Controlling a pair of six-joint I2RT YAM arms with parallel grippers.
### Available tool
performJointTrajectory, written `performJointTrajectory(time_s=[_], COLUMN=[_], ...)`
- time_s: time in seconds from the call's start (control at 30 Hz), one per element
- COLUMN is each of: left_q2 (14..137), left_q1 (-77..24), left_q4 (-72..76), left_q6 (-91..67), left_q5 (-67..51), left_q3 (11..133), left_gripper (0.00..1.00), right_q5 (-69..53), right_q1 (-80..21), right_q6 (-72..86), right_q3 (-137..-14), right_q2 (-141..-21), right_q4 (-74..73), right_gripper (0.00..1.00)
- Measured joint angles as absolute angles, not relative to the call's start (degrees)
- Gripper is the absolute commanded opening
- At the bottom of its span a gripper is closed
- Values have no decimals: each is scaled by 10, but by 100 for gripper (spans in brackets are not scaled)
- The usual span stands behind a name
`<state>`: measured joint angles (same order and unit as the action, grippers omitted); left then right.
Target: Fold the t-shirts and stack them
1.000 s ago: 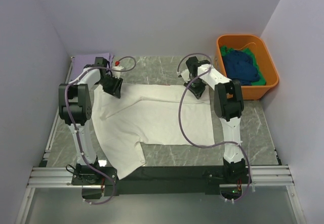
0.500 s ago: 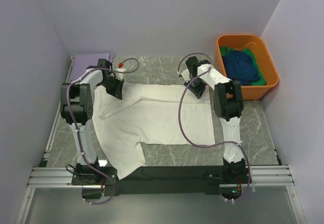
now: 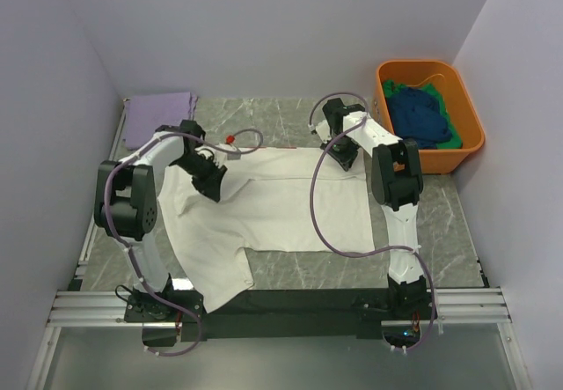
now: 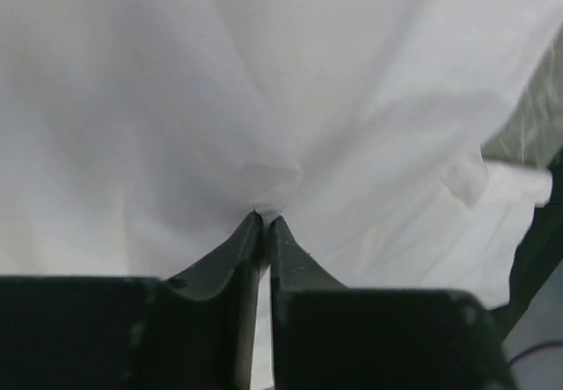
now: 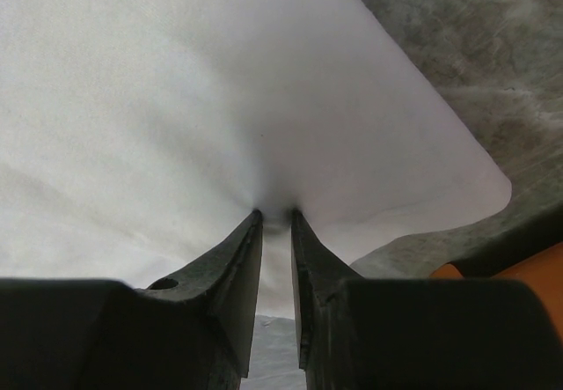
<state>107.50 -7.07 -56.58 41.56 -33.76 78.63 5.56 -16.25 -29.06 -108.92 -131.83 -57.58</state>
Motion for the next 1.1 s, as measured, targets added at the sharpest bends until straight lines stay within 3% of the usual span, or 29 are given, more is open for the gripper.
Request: performJointTrajectory(time_s=[0.07,0.3,0.6,1.1], left_q2=[1066,1069,1146,1254], left_q1=[-84,-44,124,121], left_q4=[-585,-634,-505,-433], left_q6=[442,455,264,148], left_q5=[-338,-367,-339,-272], left_q3=[764,800,940,980], left_gripper=[29,37,36,39], right_q5=[58,66,73,75], right_q1=[-163,-163,-163,-163], right_q6=[-291,-297,-297,-296], right_q3=[-1089,-1089,-1098,-1098], right_q2=[-1318,-1318,-1320,-1320], right_q4=[-576,-576,-577,-577], right_gripper=[26,26,26,26])
